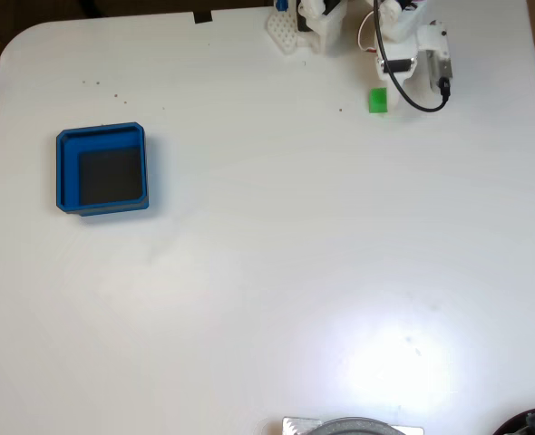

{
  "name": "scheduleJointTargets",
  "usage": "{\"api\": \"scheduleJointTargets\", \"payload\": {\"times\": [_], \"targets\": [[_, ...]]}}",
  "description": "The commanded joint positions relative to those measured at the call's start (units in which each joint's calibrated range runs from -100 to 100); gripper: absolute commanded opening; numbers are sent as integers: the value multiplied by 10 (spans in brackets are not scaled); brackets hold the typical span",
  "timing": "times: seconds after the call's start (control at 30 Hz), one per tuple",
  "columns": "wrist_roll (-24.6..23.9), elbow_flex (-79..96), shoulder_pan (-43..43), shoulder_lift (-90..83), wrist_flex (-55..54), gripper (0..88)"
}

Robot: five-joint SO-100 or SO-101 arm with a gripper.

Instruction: Pick up green cube and drop it in the blue box

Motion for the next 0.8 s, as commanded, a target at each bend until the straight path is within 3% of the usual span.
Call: {"api": "scheduleJointTargets", "payload": {"times": [0.0, 0.77], "targets": [[0, -35, 0, 12, -9, 343], [0, -29, 21, 53, -9, 343]]}}
